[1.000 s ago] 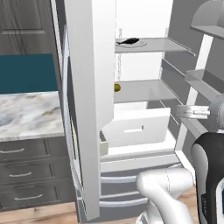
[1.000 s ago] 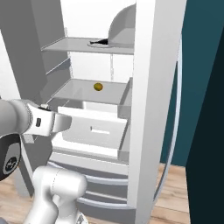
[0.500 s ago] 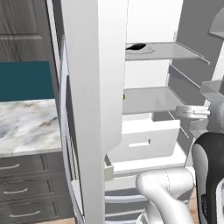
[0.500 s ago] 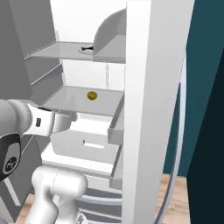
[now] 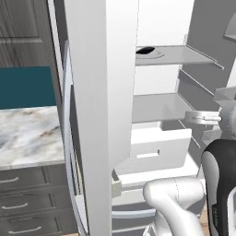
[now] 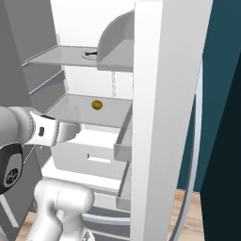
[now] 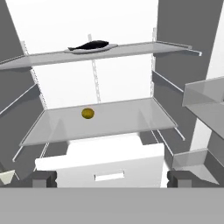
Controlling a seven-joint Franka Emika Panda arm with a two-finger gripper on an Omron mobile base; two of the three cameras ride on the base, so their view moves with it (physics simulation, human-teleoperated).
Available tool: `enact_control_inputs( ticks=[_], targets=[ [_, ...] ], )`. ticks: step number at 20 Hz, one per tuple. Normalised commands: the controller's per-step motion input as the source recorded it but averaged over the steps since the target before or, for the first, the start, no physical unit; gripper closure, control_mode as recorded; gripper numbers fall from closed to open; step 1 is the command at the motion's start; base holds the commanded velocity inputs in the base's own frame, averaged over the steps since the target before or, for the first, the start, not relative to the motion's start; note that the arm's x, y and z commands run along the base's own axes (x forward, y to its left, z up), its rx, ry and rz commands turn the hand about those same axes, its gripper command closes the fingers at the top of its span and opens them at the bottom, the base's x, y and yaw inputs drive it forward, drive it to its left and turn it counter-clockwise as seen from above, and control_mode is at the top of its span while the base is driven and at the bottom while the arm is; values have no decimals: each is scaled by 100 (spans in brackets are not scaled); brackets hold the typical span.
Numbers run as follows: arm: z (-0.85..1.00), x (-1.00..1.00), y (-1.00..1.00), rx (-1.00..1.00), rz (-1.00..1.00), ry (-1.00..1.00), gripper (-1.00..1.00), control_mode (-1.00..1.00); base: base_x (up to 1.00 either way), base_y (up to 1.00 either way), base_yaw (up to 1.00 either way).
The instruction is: Retrieve the fish from the fridge and place it on the saucepan with marinade on the stove.
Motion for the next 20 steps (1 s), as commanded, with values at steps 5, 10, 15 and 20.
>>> enact_control_inputs(
  ticks=[5,10,15,20],
  targets=[
    [0,0,0,0,0,0,-100,100,86,0,0],
    [0,0,0,0,0,0,-100,100,99,0,0],
    [0,0,0,0,0,0,-100,100,100,0,1],
    [0,0,0,0,0,0,-100,100,100,0,9]
  ],
)
